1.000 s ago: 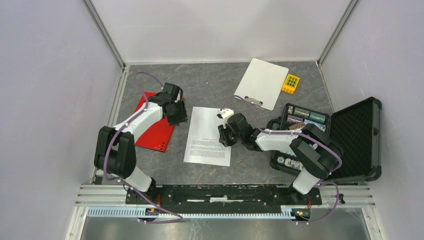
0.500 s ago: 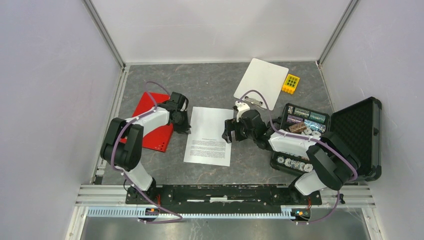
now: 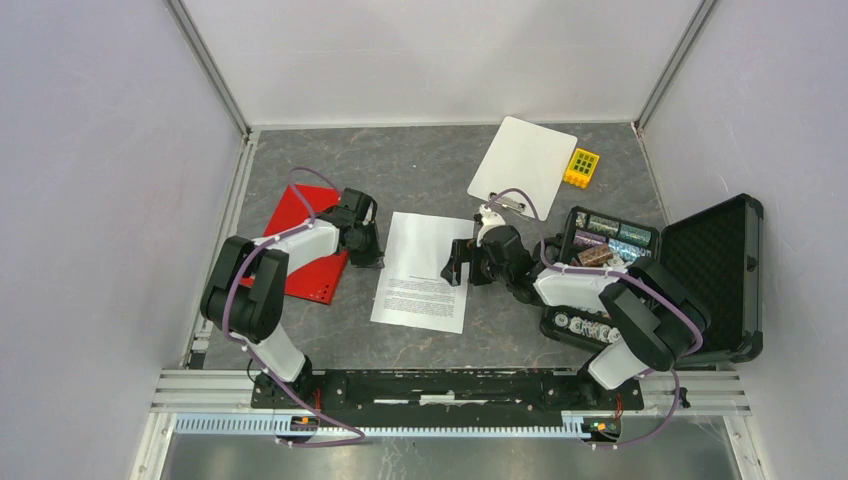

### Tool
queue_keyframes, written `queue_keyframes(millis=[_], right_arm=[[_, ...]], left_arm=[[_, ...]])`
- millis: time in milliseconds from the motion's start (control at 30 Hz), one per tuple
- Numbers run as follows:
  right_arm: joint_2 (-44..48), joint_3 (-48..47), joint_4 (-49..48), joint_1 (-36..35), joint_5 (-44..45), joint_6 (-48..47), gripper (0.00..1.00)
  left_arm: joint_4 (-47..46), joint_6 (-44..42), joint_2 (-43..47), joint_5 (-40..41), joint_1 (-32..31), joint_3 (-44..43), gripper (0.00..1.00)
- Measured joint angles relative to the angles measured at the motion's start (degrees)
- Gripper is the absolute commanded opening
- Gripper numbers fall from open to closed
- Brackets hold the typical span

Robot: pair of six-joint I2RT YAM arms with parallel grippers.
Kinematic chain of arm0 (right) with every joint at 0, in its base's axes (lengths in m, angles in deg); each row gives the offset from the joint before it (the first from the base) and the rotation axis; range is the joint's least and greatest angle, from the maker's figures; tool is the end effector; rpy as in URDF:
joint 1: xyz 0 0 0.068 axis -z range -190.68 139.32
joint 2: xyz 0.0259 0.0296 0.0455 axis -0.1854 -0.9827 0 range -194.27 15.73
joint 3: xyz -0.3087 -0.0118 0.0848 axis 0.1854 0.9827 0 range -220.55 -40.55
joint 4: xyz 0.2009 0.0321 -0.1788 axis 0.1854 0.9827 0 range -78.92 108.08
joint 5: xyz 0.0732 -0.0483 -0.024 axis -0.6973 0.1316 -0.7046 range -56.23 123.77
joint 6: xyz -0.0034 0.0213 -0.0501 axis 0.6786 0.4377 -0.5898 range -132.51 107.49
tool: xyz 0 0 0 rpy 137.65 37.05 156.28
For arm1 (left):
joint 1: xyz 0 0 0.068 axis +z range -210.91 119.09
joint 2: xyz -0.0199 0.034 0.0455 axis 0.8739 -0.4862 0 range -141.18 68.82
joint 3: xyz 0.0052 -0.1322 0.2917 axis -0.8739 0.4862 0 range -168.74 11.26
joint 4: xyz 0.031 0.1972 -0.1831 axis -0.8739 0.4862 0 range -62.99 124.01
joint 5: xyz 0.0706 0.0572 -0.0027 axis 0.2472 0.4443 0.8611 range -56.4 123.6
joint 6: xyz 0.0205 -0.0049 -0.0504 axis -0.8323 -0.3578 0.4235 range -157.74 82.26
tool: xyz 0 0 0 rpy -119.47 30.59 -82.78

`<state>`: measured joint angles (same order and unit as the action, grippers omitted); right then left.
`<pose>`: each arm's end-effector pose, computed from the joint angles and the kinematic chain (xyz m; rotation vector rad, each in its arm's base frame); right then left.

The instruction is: Put the files into the folder

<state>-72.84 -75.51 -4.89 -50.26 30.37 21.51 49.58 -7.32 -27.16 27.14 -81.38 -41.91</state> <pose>0.2293 0.1923 0.1891 -0.1475 2.3336 0.7440 0.3044 -0.1181 0.1949 -0.2063 2.7664 -0.4012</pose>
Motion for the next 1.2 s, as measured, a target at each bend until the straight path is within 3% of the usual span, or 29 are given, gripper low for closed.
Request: queue_keyframes(millis=[333, 567, 967, 1200], right_arm=[[-1.29, 1.27, -5.66, 0.33, 0.74, 5.53, 0.95], [-2.12, 7.76, -19.93, 3.10, -4.15, 12.68, 0.95], [-2.01, 9.49, -37.33, 4.26, -14.97, 17.40, 0.95], [-4.92, 11.45, -53.27, 5.84, -19.74, 24.72, 0.94]], left_arm=[[-2.01, 1.46, 0.15, -0.17, -1.90, 0.72, 0.08], [-2.49, 1.68, 0.15, -0.17, -2.67, 0.90, 0.10], [-5.62, 2.19, 0.48, -1.38, -3.15, 2.36, 0.11], [-6.69, 2.19, 0.76, -1.44, -3.43, 2.93, 0.11]])
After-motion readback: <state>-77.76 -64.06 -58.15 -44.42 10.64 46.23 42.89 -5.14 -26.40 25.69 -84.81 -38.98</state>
